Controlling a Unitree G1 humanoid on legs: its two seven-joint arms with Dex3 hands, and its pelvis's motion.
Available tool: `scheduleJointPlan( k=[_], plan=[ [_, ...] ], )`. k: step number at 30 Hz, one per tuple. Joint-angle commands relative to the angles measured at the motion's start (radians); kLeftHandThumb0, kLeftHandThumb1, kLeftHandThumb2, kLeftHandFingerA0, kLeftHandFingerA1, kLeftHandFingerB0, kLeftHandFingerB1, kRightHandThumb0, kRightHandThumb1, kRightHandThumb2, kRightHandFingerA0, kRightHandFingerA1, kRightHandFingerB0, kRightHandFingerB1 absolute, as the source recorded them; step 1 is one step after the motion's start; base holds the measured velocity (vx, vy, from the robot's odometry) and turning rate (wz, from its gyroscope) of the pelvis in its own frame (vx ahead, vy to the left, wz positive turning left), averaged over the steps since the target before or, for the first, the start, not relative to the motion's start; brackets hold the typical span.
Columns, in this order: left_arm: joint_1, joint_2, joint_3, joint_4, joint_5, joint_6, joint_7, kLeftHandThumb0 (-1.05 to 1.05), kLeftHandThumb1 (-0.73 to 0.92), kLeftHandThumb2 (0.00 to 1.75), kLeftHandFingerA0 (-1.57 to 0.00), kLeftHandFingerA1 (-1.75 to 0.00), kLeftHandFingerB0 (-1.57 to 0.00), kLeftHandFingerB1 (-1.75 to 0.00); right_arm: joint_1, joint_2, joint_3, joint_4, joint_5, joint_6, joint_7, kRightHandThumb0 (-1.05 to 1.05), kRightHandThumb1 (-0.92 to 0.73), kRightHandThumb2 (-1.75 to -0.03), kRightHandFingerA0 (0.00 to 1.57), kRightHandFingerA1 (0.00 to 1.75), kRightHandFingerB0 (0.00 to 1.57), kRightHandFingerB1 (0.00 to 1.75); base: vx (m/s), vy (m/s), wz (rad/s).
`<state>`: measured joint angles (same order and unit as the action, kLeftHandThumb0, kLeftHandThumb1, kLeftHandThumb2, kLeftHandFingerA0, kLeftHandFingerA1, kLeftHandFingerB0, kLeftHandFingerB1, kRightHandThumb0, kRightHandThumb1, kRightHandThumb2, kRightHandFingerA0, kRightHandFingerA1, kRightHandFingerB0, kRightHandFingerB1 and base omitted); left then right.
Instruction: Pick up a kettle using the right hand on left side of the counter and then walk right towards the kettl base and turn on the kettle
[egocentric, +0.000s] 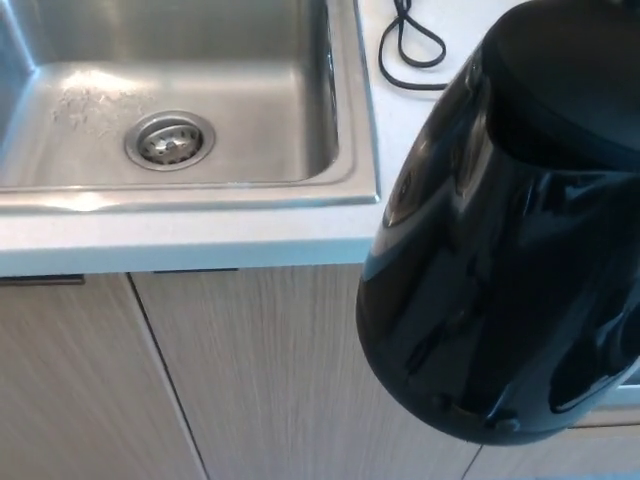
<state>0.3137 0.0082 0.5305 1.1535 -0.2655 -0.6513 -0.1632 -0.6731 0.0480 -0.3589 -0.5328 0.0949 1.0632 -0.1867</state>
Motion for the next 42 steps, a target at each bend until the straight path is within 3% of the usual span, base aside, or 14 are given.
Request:
scheduleJointPlan(
  k=[1, 9, 10, 16, 21, 22, 29, 30, 36, 42],
  plan=[
    [0.006, 0.004, -0.001, -0.001, -0.009, -0.079, 0.0, -0.05, 0.57, 0.93, -0.98, -0.86, -0.96, -0.73, -0.021, -0.01, -0.009, 0.001, 0.015, -0.059, -0.007, -0.17, -0.38, -1.45, 1.1, 1.75, 0.89, 1.6, 0.04, -0.127, -0.07],
    [-0.001, 0.008, 0.005, 0.002, -0.022, -0.081, -0.019, -0.03, 0.53, 0.98, -0.98, -0.86, -0.98, -0.72, -0.037, -0.01, -0.005, 0.017, 0.01, -0.064, -0.017, -0.17, -0.38, -1.45, 1.11, 1.75, 0.89, 1.6, 0.04, -0.262, 0.03],
    [-0.007, 0.01, 0.001, 0.008, -0.017, -0.089, -0.016, -0.02, 0.51, 1.04, -0.99, -0.84, -0.98, -0.71, -0.055, -0.013, -0.007, 0.027, 0.01, -0.064, -0.021, -0.14, -0.43, -1.45, 1.14, 1.75, 0.94, 1.53, 0.03, -0.373, 0.01],
    [-0.009, 0.01, -0.006, 0.009, -0.015, -0.083, -0.005, -0.03, 0.53, 0.98, -0.99, -0.86, -0.98, -0.72, -0.065, -0.019, -0.013, 0.034, 0.015, -0.065, -0.015, -0.14, -0.42, -1.48, 1.13, 1.75, 0.95, 1.53, 0.05, -0.195, -0.08],
    [-0.008, 0.011, -0.01, 0.0, -0.012, -0.078, 0.004, -0.05, 0.53, 1.0, -1.0, -0.87, -0.96, -0.72, -0.066, -0.023, -0.02, 0.03, 0.019, -0.066, -0.009, -0.14, -0.43, -1.46, 1.14, 1.75, 0.95, 1.52, 0.02, -0.003, 0.0],
    [-0.005, 0.009, -0.011, -0.001, -0.012, -0.079, 0.003, -0.03, 0.51, 1.01, -0.99, -0.87, -0.96, -0.72, -0.065, -0.026, -0.018, 0.032, 0.017, -0.067, -0.008, -0.16, -0.39, -1.44, 1.09, 1.75, 0.89, 1.59, 0.11, 0.099, 0.01],
    [-0.001, 0.01, -0.011, 0.002, -0.015, -0.08, 0.002, -0.03, 0.53, 1.0, -0.98, -0.86, -0.97, -0.73, -0.061, -0.024, -0.022, 0.043, 0.015, -0.074, -0.015, -0.14, -0.42, -1.48, 1.13, 1.75, 0.95, 1.53, 0.07, 0.065, 0.06],
    [-0.001, 0.011, -0.01, 0.002, -0.018, -0.082, -0.002, -0.02, 0.49, 1.05, -0.98, -0.87, -0.98, -0.74, -0.062, -0.025, -0.021, 0.045, 0.013, -0.072, -0.018, -0.17, -0.38, -1.44, 1.1, 1.75, 0.9, 1.61, 0.1, -0.093, 0.0],
    [0.007, 0.005, -0.011, -0.003, -0.017, -0.089, 0.0, -0.03, 0.51, 1.03, -0.99, -0.86, -0.97, -0.73, -0.076, -0.026, -0.005, 0.059, 0.006, -0.062, -0.023, -0.17, -0.4, -1.44, 1.09, 1.75, 0.86, 1.63, 0.19, -0.2, 0.05],
    [0.001, 0.008, -0.003, 0.01, -0.026, -0.082, -0.01, -0.06, 0.56, 0.93, -1.01, -0.86, -0.98, -0.72, -0.089, -0.024, 0.014, 0.084, -0.001, -0.083, -0.026, -0.19, -0.38, -1.5, 1.12, 1.75, 0.95, 1.54, 0.2, -0.292, -0.13]
  ],
)
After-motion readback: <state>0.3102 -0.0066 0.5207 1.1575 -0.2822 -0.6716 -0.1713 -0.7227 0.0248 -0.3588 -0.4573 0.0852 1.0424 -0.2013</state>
